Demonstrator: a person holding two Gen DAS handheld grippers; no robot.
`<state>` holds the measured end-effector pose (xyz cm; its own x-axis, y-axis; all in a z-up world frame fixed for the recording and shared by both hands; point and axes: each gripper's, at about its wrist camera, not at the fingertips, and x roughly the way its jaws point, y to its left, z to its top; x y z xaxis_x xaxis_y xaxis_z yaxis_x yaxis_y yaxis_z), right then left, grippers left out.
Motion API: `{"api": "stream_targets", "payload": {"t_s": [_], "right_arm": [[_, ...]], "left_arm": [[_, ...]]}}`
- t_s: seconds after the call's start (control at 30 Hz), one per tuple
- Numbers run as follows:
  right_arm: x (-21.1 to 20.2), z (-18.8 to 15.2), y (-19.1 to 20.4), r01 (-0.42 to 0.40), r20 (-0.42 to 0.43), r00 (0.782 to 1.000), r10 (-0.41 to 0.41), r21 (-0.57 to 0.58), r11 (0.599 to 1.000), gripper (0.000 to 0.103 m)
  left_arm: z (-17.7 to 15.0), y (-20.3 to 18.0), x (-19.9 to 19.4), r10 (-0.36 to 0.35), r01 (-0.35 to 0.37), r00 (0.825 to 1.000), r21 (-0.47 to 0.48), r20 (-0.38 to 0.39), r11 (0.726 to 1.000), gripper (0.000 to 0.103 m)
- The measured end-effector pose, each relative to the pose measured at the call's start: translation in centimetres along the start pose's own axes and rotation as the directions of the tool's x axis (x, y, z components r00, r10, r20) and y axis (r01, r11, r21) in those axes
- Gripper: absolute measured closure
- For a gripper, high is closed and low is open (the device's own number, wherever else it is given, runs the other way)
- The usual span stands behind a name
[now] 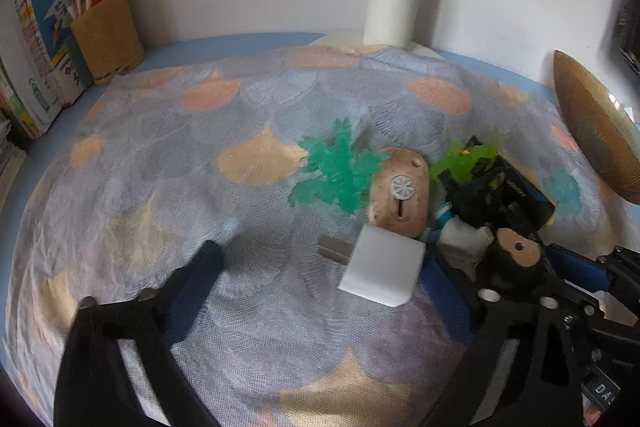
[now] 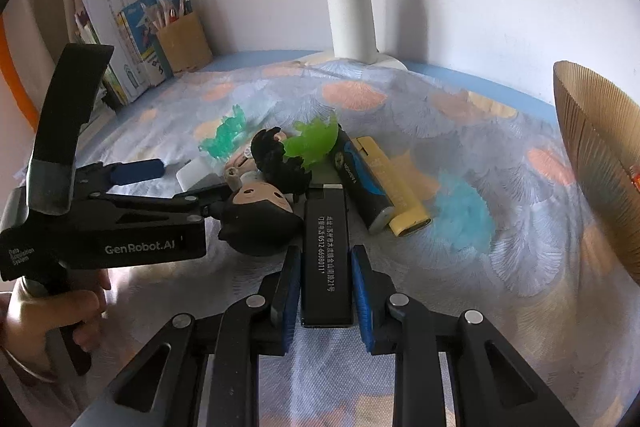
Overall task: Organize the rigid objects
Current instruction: 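Grasp the white cube charger with the left tool while the right tool grasps the black box, then carry charger and black box to the amber bowl and release both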
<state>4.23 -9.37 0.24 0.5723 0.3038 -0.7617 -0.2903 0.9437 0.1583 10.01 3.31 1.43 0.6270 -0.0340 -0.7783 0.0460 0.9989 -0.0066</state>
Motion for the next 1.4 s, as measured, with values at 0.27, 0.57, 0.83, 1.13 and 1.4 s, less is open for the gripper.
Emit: {"api": "stream_targets", "payload": {"t_s": [0.27, 0.57, 0.83, 1.13, 1.4], "right_arm": [[0.2, 0.0, 0.0, -0.007, 0.001, 1.0, 0.007, -0.014, 1.0, 0.079], [-1.2, -0.2, 0.5, -0.032, 0.068, 0.997, 0.034, -0.032, 0.999, 0.079], [-2.5, -0.3, -0.6, -0.082, 0.138, 0.987, 0.079, 0.015, 0.997, 0.079], [-3.7, -0.4, -2.4, -0.148, 0.212, 0.969, 0.126, 0.093, 0.985, 0.079], [-4.6, -0.5, -2.6, -0.196, 0.243, 0.956, 0.164, 0.112, 0.974, 0.079]], "left_arm": [[0.0, -0.6, -1.1, -0.075, 0.074, 0.996, 0.037, 0.04, 0.997, 0.061], [-0.3, 0.3, -2.0, -0.081, 0.082, 0.992, -0.007, 0.093, 0.997, 0.061], [-0.5, 0.6, -3.0, -0.069, 0.072, 0.987, -0.017, 0.143, 0.997, 0.061], [-0.7, 1.7, -4.2, -0.015, 0.032, 0.979, -0.08, 0.202, 0.996, 0.061], [-0.7, 2.2, -5.1, 0.028, 0.007, 0.976, -0.158, 0.218, 0.987, 0.061]]}}
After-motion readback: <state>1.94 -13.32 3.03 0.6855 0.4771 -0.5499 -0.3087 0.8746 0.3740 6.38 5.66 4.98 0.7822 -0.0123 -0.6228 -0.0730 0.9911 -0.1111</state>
